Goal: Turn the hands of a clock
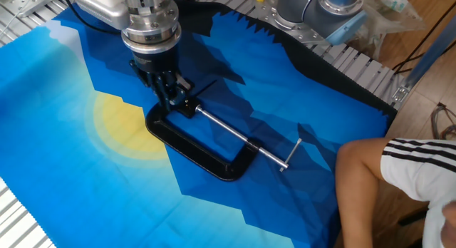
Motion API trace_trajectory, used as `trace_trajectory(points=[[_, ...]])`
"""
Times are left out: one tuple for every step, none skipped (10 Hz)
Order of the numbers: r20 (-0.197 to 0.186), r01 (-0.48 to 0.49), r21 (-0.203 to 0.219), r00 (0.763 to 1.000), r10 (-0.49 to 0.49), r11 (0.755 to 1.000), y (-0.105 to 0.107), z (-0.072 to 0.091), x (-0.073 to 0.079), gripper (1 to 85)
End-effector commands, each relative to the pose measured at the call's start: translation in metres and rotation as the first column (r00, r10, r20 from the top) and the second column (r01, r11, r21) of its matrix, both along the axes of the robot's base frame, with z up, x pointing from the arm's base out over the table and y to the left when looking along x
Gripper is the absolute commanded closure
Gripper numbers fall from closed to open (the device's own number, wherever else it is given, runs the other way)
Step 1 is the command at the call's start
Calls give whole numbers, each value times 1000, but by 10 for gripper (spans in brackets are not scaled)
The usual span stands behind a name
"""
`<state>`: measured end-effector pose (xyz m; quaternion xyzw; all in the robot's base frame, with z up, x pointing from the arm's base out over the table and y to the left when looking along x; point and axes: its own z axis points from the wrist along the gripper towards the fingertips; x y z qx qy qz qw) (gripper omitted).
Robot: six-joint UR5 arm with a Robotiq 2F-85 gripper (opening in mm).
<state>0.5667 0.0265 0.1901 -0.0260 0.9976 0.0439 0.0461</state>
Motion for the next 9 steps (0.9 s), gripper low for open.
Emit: trace_trajectory(points=[[12, -15, 15, 1000, 15, 1000, 2, 0, 0, 843], [0, -16, 18, 1000, 16, 1000, 1, -1, -6, 843], [-18, -19, 20, 1000, 19, 1000, -1, -2, -13, 843], [-26, -32, 10, 999, 32, 999, -6, -4, -19, 843], [-30, -43, 9, 999, 43, 999, -9, -5, -24, 843], [-38, -64, 1, 997, 64, 998, -15, -8, -32, 843], [-47, -80, 4, 996, 80, 997, -18, -8, -40, 843], [-74, -91, -9, 993, 90, 996, -25, -8, -50, 843], [-72, -82, 15, 994, 83, 997, -21, -9, -55, 843]])
